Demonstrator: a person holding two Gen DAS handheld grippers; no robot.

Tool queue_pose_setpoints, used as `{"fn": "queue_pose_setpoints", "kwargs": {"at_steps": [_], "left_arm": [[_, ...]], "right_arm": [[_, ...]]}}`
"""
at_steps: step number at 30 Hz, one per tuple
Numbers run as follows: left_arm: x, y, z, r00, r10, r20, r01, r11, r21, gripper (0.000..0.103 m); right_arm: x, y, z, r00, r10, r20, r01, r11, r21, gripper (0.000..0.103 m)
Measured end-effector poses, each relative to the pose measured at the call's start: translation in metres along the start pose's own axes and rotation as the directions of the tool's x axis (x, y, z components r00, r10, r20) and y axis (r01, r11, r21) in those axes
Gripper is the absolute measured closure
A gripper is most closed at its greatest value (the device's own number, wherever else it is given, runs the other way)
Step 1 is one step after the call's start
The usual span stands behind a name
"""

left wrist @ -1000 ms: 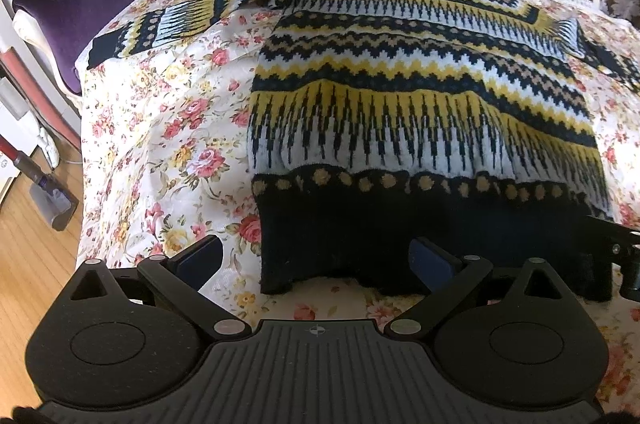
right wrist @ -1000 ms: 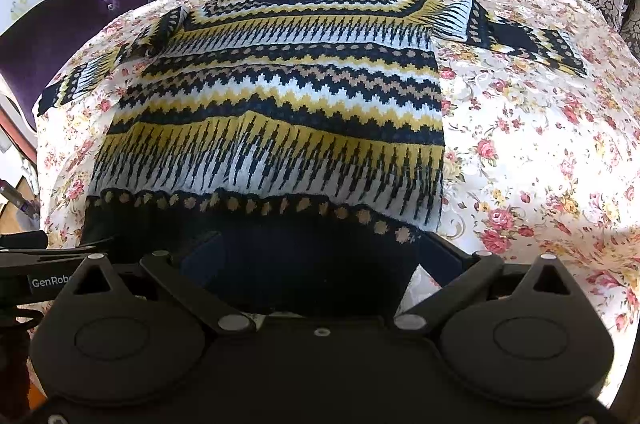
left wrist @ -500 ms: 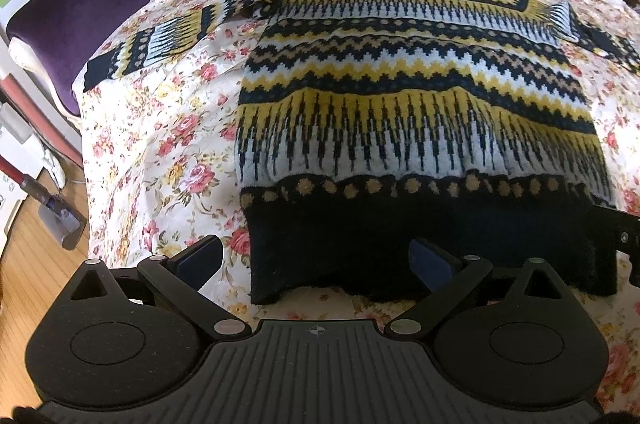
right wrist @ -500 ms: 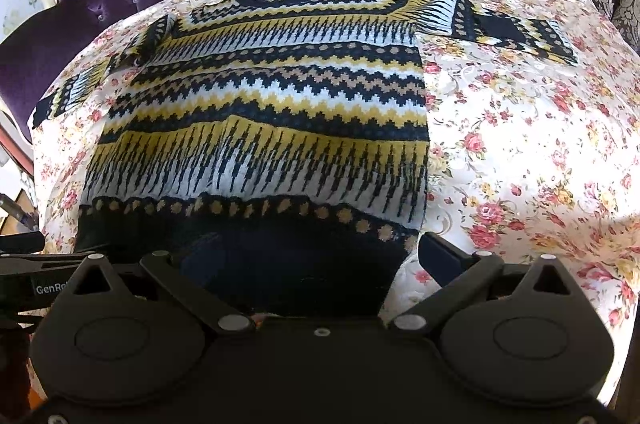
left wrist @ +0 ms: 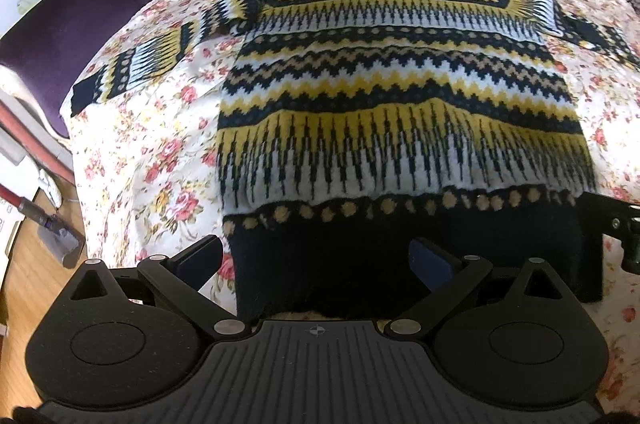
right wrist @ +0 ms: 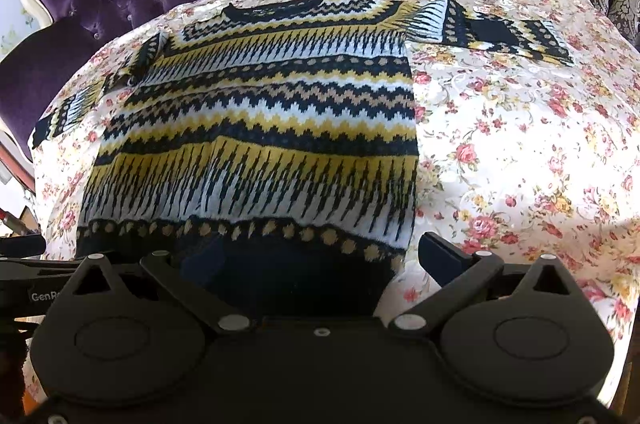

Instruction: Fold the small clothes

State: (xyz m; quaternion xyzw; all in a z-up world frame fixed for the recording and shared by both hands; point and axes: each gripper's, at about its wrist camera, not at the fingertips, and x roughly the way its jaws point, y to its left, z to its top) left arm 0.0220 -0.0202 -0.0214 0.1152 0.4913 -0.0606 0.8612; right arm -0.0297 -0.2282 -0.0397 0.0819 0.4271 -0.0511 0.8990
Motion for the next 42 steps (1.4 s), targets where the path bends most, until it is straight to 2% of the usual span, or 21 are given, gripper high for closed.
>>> {"fn": "queue_pose_setpoints", "kwargs": {"at_steps": [14, 31, 36, 42], "left_arm": [[0.004, -0.005, 0.017, 1.0, -0.008, -0.018, 0.009, 1.0, 0.016, 0.003], [-0.02, 0.001, 0.029, 0.999, -0.009, 0.052, 0.008, 1.0, 0.011, 0.003], [-0.04, 0.005, 0.036, 0.991, -0.04, 0.125, 0.039, 0.999, 0.009, 0.003], [-0.064, 0.011, 0.058, 0.957, -0.088, 0.276, 0.09, 0.996, 0.004, 0.003]], "right_arm": [[0.001, -0.008, 0.017, 0.999, 0.012, 0.036, -0.012, 1.0, 0.005, 0.001], [-0.023, -0.003, 0.032, 0.992, 0.029, 0.121, -0.027, 0.999, -0.019, 0.001], [-0.037, -0.006, 0.042, 0.984, 0.079, 0.163, -0.079, 0.997, -0.004, 0.001], [-0.052, -0.018, 0.063, 0.96, 0.134, 0.245, -0.146, 0.989, 0.03, 0.0]]}}
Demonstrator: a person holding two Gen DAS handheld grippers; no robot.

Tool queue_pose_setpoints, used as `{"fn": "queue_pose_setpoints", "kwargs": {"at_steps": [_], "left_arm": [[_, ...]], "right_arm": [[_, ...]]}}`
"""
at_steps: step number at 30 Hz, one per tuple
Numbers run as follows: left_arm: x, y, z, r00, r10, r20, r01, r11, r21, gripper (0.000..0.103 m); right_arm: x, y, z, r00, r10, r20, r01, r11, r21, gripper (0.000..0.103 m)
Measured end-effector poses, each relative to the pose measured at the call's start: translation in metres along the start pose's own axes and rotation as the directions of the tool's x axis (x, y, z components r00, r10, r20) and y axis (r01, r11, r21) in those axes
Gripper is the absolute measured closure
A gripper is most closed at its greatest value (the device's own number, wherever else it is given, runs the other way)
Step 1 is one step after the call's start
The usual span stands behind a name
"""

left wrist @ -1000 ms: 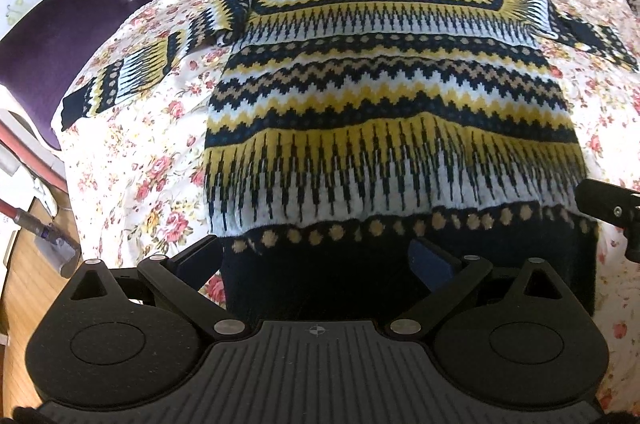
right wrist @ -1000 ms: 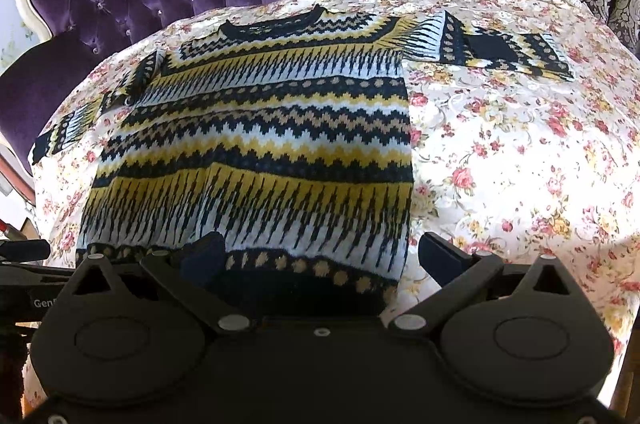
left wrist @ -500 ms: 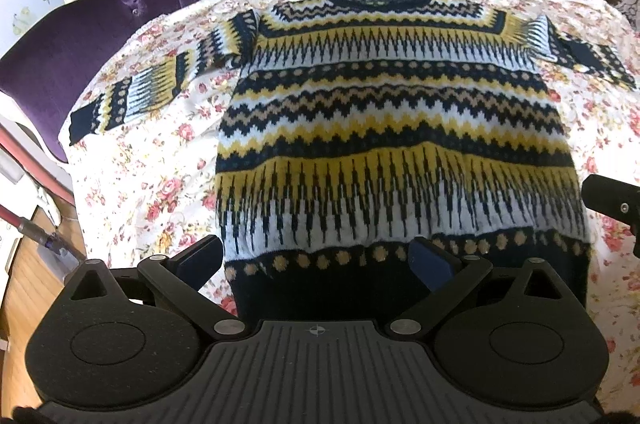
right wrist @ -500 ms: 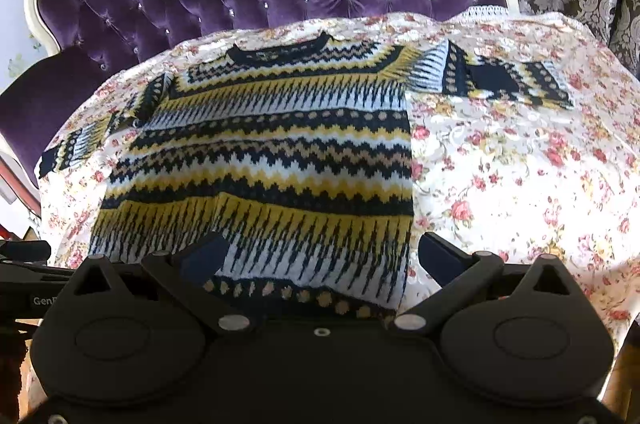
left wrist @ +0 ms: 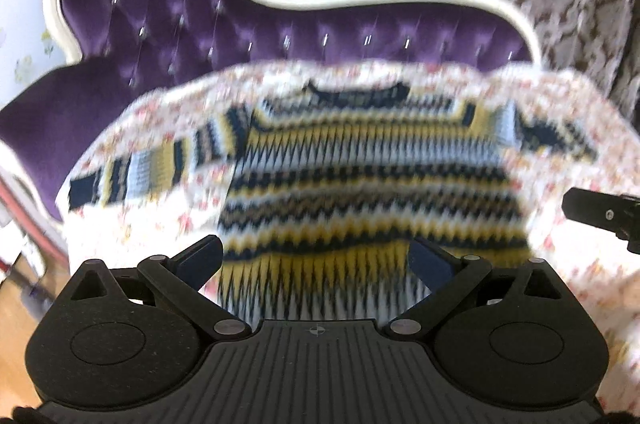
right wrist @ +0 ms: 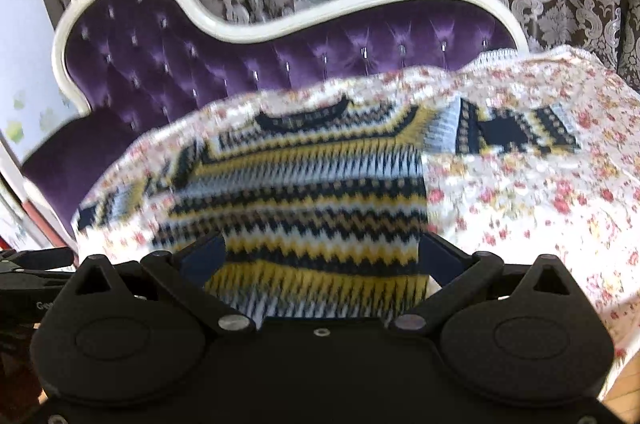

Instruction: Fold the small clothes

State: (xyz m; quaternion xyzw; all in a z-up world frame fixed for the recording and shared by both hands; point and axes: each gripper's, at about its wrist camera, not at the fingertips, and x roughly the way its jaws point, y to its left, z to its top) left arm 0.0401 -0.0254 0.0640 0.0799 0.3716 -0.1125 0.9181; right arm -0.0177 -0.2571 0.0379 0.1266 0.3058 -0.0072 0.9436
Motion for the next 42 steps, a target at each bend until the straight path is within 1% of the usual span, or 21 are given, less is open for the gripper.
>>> {"fn": "queue_pose_setpoints", "kwargs": {"at_steps": [3, 6, 7, 8, 9, 11, 12, 13, 16, 17, 20, 24, 28, 32, 37, 39, 40, 42], "left_arm": [[0.003, 0.002, 0.014, 0.998, -0.023, 0.053, 0.024, 1.0, -0.01, 0.003], [0.013, 0.005, 0.026, 0.996, -0.045, 0.081, 0.048, 0.998, -0.035, 0.003], [0.017, 0.006, 0.028, 0.994, -0.065, 0.09, 0.07, 0.996, -0.048, 0.003], [0.021, 0.01, 0.031, 0.99, -0.098, 0.105, 0.106, 0.992, -0.069, 0.003], [0.024, 0.013, 0.033, 0.983, -0.133, 0.125, 0.145, 0.985, -0.091, 0.003], [0.034, 0.019, 0.035, 0.963, -0.206, 0.172, 0.23, 0.964, -0.135, 0.002], [0.04, 0.019, 0.038, 0.96, -0.216, 0.178, 0.243, 0.959, -0.147, 0.002], [0.049, 0.017, 0.042, 0.965, -0.2, 0.169, 0.226, 0.963, -0.149, 0.002], [0.072, 0.008, 0.053, 0.979, -0.143, 0.147, 0.161, 0.98, -0.118, 0.002], [0.08, 0.006, 0.057, 0.981, -0.136, 0.136, 0.152, 0.982, -0.115, 0.002], [0.103, 0.003, 0.064, 0.984, -0.138, 0.112, 0.151, 0.981, -0.123, 0.002], [0.139, -0.002, 0.068, 0.991, -0.101, 0.092, 0.111, 0.988, -0.108, 0.002], [0.173, -0.006, 0.071, 0.993, -0.067, 0.094, 0.076, 0.993, -0.089, 0.002], [0.21, -0.01, 0.071, 0.995, -0.035, 0.088, 0.041, 0.997, -0.064, 0.002], [0.251, -0.012, 0.063, 0.998, -0.03, 0.056, 0.032, 0.999, -0.042, 0.002], [0.267, -0.012, 0.057, 0.999, -0.034, 0.029, 0.035, 0.999, -0.035, 0.002], [0.274, -0.011, 0.054, 0.999, -0.039, 0.015, 0.04, 0.998, -0.038, 0.0], [0.275, -0.008, 0.046, 0.997, -0.051, 0.063, 0.055, 0.997, -0.06, 0.0]], "right_arm": [[0.004, -0.014, 0.013, 0.999, 0.03, 0.028, -0.031, 0.999, 0.041, 0.0], [0.013, -0.032, 0.028, 0.998, 0.028, 0.049, -0.032, 0.996, 0.079, 0.0], [0.017, -0.04, 0.034, 0.998, 0.024, 0.056, -0.029, 0.996, 0.09, 0.0], [0.019, -0.045, 0.036, 0.998, 0.022, 0.061, -0.029, 0.995, 0.1, 0.0], [0.025, -0.054, 0.042, 0.998, 0.018, 0.062, -0.025, 0.993, 0.113, 0.0], [0.034, -0.068, 0.048, 0.998, 0.005, 0.059, -0.013, 0.992, 0.125, 0.0], [0.039, -0.075, 0.052, 0.998, -0.012, 0.059, 0.004, 0.992, 0.126, 0.0], [0.047, -0.083, 0.056, 0.997, -0.042, 0.057, 0.035, 0.992, 0.124, 0.0], [0.07, -0.103, 0.067, 0.99, -0.136, 0.034, 0.13, 0.983, 0.127, 0.0], [0.076, -0.11, 0.069, 0.988, -0.15, 0.026, 0.145, 0.981, 0.131, 0.0], [0.1, -0.131, 0.075, 0.983, -0.183, 0.0, 0.181, 0.973, 0.145, 0.0], [0.13, -0.152, 0.078, 0.974, -0.225, -0.026, 0.226, 0.966, 0.127, 0.0], [0.161, -0.17, 0.078, 0.964, -0.263, -0.041, 0.266, 0.96, 0.088, 0.0], [0.188, -0.18, 0.081, 0.956, -0.293, -0.033, 0.294, 0.955, 0.04, 0.001], [0.215, -0.184, 0.082, 0.952, -0.304, -0.03, 0.304, 0.953, -0.015, 0.001], [0.224, -0.185, 0.08, 0.946, -0.322, -0.022, 0.321, 0.946, -0.037, 0.001], [0.228, -0.184, 0.079, 0.942, -0.334, -0.018, 0.333, 0.941, -0.051, 0.001], [0.236, -0.185, 0.076, 0.933, -0.359, -0.015, 0.357, 0.931, -0.08, 0.001]]}}
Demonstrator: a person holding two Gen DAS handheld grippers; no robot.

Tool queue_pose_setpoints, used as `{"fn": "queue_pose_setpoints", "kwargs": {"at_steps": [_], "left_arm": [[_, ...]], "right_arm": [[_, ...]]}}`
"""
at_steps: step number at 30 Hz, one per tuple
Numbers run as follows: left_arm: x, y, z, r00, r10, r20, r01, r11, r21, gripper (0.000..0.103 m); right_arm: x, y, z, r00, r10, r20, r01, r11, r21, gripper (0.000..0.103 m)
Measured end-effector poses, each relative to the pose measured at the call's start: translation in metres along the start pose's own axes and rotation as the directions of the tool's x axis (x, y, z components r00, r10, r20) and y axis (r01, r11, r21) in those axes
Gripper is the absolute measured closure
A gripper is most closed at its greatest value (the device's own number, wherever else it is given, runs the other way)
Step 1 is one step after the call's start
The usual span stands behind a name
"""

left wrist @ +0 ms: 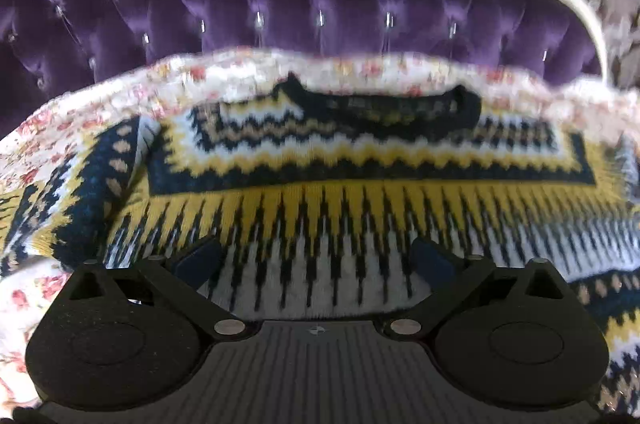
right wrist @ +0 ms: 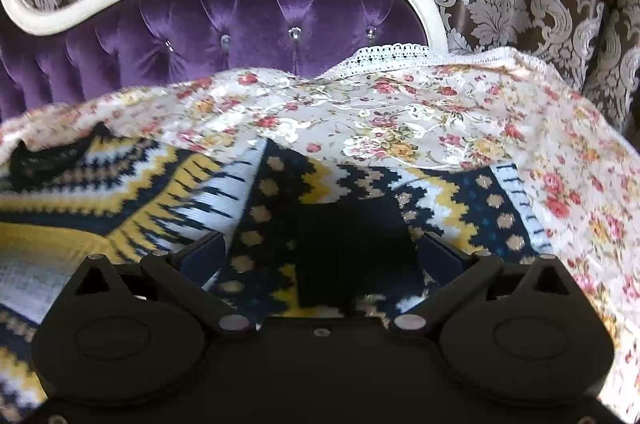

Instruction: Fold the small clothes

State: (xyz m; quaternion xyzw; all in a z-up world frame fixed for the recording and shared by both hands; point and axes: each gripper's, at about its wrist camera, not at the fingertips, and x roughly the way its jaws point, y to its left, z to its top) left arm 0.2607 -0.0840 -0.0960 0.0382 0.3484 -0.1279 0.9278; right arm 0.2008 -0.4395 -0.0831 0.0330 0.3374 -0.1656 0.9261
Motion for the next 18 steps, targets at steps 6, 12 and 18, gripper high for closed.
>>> {"fn": "queue_pose_setpoints", "kwargs": {"at_steps": [6, 12, 18], "left_arm": [[0.001, -0.006, -0.006, 1.0, 0.019, 0.025, -0.02, 1.0, 0.02, 0.0], [0.008, -0.006, -0.005, 1.0, 0.023, 0.019, -0.023, 1.0, 0.02, 0.0], [0.009, -0.006, -0.005, 0.999, 0.027, 0.02, -0.027, 0.999, 0.025, 0.0]], "right_arm": [[0.01, 0.001, -0.013, 0.999, -0.04, 0.035, 0.042, 0.998, -0.054, 0.005], [0.007, -0.008, -0.012, 0.999, -0.015, 0.043, 0.017, 0.999, -0.049, 0.021], [0.0, -0.032, -0.001, 1.0, 0.002, -0.008, -0.002, 1.0, -0.021, 0.084]]}}
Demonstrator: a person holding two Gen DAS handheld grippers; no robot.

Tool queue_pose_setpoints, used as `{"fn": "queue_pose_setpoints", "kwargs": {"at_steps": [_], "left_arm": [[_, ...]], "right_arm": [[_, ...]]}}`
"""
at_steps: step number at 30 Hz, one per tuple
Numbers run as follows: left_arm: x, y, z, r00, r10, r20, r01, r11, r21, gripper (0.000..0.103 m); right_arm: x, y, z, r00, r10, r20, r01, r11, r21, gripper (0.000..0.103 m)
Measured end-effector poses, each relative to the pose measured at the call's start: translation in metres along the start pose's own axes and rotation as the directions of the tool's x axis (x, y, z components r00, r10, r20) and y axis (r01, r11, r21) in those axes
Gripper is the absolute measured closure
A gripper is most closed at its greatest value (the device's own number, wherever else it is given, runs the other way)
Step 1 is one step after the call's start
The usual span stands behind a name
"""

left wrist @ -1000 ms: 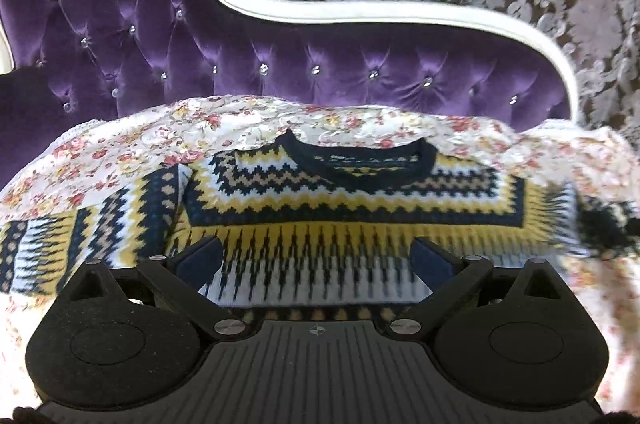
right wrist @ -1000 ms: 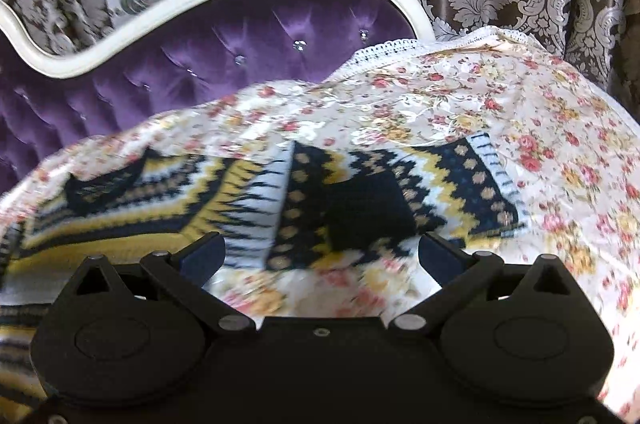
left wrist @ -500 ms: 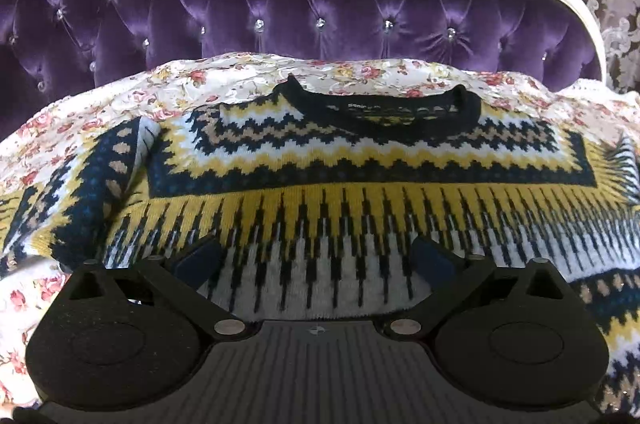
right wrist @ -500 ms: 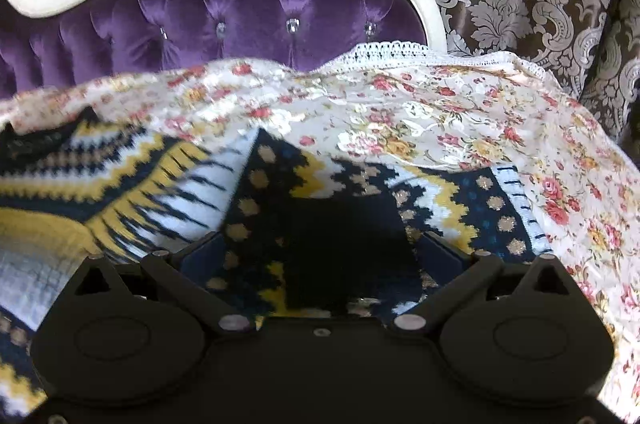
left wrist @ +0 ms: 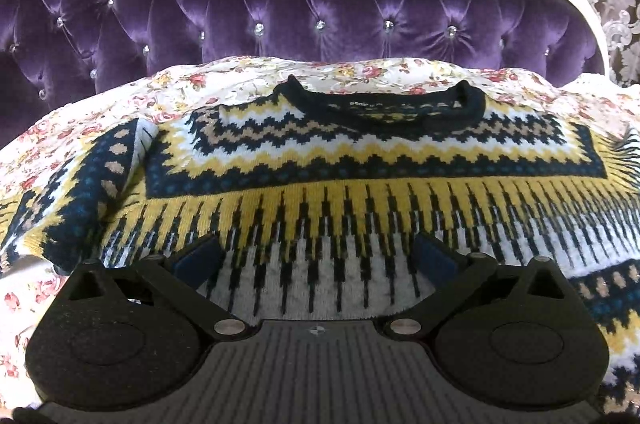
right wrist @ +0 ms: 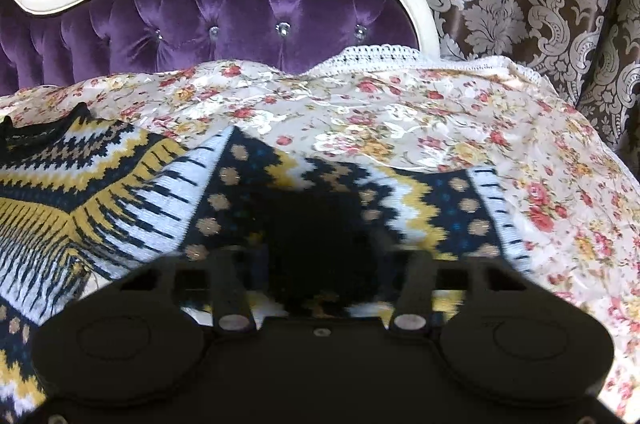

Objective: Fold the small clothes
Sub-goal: 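Grasp a sleeve cuff with the right gripper and fold it across the body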

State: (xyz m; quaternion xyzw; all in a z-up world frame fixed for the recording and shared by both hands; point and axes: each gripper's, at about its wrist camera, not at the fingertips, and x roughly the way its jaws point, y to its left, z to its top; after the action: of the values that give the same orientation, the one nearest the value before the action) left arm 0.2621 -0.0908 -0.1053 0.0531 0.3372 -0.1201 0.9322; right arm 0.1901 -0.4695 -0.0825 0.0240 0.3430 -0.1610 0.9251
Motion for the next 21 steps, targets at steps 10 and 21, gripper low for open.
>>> {"fn": "queue_pose_setpoints", "kwargs": {"at_steps": [10, 21], "left_arm": [[0.001, 0.001, 0.0, 1.0, 0.003, 0.009, -0.003, 1.0, 0.003, 0.0], [0.001, 0.001, -0.001, 1.0, 0.004, 0.013, -0.004, 1.0, 0.002, 0.0]], "right_arm": [[-0.057, -0.046, 0.059, 0.993, 0.121, 0.006, -0.119, 0.965, 0.236, 0.084], [-0.105, 0.088, 0.16, 0.85, 0.515, 0.106, -0.526, 0.833, 0.174, 0.084]]}}
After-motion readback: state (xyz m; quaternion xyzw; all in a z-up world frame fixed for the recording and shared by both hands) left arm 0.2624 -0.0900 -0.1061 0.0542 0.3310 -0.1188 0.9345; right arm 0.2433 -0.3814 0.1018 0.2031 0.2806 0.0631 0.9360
